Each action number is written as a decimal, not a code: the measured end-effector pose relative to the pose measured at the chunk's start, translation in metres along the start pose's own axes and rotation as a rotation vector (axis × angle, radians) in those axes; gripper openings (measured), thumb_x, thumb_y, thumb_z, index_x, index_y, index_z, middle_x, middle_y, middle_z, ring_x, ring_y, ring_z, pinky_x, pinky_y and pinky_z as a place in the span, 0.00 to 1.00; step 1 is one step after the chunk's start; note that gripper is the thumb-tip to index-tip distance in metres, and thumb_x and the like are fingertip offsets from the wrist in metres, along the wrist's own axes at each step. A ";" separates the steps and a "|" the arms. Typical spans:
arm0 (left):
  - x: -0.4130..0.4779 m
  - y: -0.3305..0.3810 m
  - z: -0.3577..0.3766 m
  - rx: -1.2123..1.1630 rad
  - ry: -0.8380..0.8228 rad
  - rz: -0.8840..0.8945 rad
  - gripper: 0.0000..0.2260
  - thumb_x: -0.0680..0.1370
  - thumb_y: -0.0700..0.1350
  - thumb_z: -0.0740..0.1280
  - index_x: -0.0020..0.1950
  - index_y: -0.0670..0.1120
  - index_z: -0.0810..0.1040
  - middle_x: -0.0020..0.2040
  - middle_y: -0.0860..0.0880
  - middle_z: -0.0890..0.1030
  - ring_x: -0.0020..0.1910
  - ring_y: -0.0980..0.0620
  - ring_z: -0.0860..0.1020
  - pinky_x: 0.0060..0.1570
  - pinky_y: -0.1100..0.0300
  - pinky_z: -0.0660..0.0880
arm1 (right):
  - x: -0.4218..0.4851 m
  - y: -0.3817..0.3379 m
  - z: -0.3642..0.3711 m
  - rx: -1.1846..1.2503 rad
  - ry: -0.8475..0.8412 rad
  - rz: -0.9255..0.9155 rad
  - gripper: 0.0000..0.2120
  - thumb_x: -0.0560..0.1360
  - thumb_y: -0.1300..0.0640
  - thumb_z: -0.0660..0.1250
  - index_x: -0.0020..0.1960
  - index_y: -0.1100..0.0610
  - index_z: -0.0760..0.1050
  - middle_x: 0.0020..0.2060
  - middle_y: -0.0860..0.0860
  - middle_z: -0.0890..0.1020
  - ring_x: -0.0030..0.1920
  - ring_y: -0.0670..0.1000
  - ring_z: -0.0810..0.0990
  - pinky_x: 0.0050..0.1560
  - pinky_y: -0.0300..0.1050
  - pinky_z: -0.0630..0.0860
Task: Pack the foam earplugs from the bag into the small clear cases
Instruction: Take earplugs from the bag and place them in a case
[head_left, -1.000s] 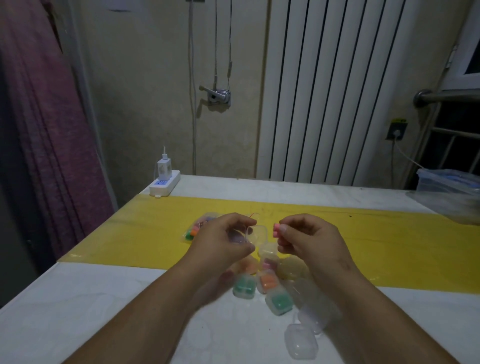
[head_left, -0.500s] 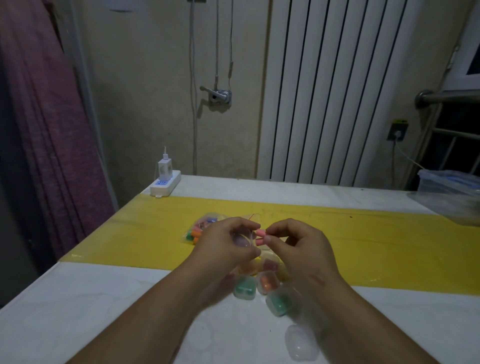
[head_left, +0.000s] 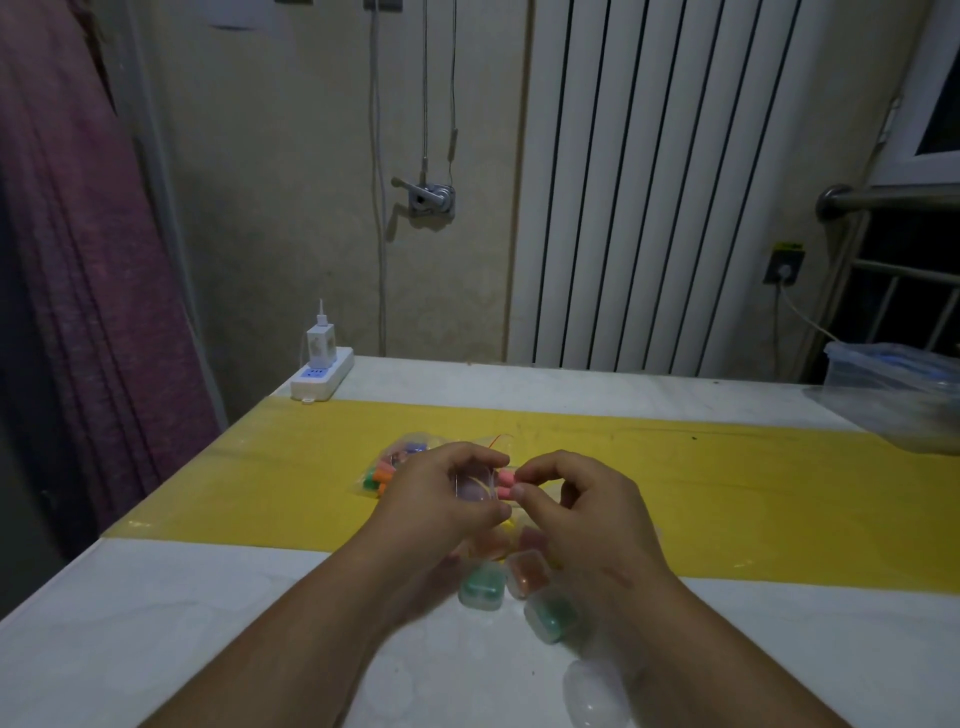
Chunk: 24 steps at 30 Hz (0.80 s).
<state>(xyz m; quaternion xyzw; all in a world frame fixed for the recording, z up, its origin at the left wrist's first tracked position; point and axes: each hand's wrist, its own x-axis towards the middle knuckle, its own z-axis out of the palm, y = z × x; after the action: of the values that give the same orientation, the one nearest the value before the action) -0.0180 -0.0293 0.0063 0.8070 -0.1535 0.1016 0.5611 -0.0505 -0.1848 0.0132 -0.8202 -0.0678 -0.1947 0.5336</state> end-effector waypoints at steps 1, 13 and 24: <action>0.000 0.000 0.000 0.000 0.003 -0.001 0.16 0.68 0.36 0.77 0.51 0.52 0.83 0.44 0.59 0.81 0.42 0.67 0.79 0.40 0.77 0.71 | 0.000 0.001 0.000 0.001 0.001 0.001 0.03 0.72 0.54 0.74 0.41 0.48 0.83 0.22 0.33 0.72 0.23 0.42 0.71 0.37 0.56 0.82; -0.006 0.009 -0.001 -0.072 -0.001 -0.023 0.17 0.68 0.33 0.76 0.53 0.47 0.84 0.43 0.60 0.79 0.41 0.71 0.78 0.39 0.76 0.72 | 0.007 0.010 0.001 -0.114 0.061 -0.046 0.02 0.71 0.52 0.74 0.41 0.46 0.82 0.42 0.44 0.78 0.37 0.35 0.73 0.37 0.26 0.68; 0.000 0.009 -0.002 -0.485 -0.008 -0.161 0.18 0.74 0.53 0.68 0.61 0.49 0.77 0.50 0.43 0.83 0.46 0.47 0.82 0.47 0.49 0.82 | 0.012 0.006 -0.004 0.393 0.048 0.244 0.08 0.73 0.61 0.73 0.51 0.59 0.79 0.32 0.53 0.81 0.30 0.48 0.77 0.34 0.46 0.78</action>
<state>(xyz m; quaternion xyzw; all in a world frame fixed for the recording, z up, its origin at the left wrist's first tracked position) -0.0210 -0.0303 0.0153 0.6588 -0.1107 0.0137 0.7440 -0.0384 -0.1919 0.0139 -0.6977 0.0081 -0.1313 0.7042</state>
